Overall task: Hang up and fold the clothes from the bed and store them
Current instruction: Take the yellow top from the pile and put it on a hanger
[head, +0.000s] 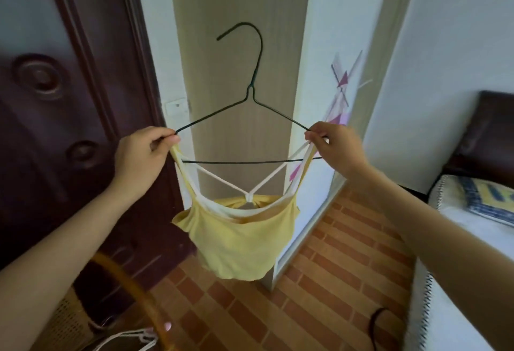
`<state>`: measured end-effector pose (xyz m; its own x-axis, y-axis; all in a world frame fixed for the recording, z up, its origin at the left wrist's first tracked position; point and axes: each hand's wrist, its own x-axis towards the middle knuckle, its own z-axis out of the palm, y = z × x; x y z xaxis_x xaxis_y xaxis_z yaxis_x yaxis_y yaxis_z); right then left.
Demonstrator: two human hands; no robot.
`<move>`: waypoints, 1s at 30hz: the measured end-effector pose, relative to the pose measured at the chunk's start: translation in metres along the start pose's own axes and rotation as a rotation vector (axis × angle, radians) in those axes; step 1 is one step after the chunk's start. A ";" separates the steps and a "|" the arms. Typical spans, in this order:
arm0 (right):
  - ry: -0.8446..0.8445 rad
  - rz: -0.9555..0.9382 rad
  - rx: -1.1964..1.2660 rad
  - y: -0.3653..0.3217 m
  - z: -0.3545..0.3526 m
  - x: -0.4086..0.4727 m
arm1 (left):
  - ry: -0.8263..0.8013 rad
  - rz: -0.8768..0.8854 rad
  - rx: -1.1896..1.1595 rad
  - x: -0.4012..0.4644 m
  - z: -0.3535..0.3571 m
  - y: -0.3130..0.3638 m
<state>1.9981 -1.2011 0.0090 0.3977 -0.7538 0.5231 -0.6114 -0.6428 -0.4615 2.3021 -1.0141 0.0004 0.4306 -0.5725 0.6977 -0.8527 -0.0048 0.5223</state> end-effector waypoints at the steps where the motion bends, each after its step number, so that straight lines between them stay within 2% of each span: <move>1: 0.013 0.021 -0.016 0.020 -0.013 -0.001 | -0.015 0.017 -0.019 0.003 0.020 0.013; 9: 0.110 0.225 -0.107 0.179 -0.116 -0.022 | -0.167 0.058 -0.159 0.013 0.187 0.138; 17: 0.257 0.381 -0.188 0.284 -0.198 -0.051 | -0.349 0.147 -0.352 0.017 0.324 0.233; 24: 0.306 0.528 -0.222 0.355 -0.205 -0.055 | -0.445 0.230 -0.365 0.029 0.418 0.272; 30: 0.331 0.585 -0.278 0.409 -0.190 -0.011 | -0.456 0.269 -0.411 0.070 0.506 0.273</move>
<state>1.6138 -1.4301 -0.0493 -0.2484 -0.8546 0.4560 -0.8295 -0.0554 -0.5558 1.9500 -1.4700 -0.0568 -0.0264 -0.7995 0.6001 -0.6923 0.4477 0.5659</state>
